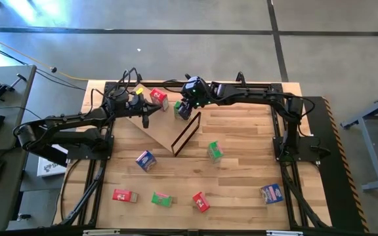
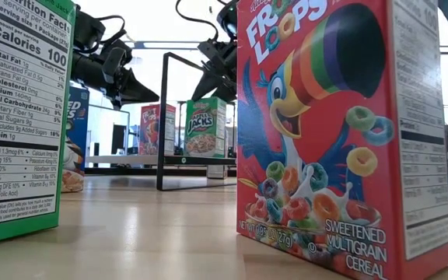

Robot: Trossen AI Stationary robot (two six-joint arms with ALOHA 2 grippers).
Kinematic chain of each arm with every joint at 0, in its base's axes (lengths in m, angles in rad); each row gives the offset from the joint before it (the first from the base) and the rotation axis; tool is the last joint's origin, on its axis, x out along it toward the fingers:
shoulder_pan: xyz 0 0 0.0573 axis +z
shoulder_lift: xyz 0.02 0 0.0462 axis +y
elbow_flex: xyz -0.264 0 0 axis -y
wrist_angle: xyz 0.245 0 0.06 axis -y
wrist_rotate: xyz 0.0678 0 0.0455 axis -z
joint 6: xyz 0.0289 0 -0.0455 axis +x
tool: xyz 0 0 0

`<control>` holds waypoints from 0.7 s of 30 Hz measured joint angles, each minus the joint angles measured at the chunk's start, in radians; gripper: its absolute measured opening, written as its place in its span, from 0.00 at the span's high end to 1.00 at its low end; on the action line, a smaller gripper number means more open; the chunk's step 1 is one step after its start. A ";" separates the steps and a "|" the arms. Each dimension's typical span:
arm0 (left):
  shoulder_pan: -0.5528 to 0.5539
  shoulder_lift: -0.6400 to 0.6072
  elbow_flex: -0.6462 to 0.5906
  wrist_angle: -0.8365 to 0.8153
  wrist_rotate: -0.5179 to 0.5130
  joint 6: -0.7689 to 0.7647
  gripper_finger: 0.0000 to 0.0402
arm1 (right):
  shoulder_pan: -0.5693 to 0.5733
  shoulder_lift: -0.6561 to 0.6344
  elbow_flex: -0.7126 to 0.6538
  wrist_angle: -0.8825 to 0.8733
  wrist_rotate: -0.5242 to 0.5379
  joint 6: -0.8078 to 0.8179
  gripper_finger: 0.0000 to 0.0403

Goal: Stack cereal on shelf
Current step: Put the top green cereal on the shelf, then adjust the green cereal on the shelf

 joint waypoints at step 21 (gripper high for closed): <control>0.000 0.000 0.000 -0.019 0.000 0.007 0.99 | 0.008 -0.036 0.155 -0.231 0.024 -0.161 0.54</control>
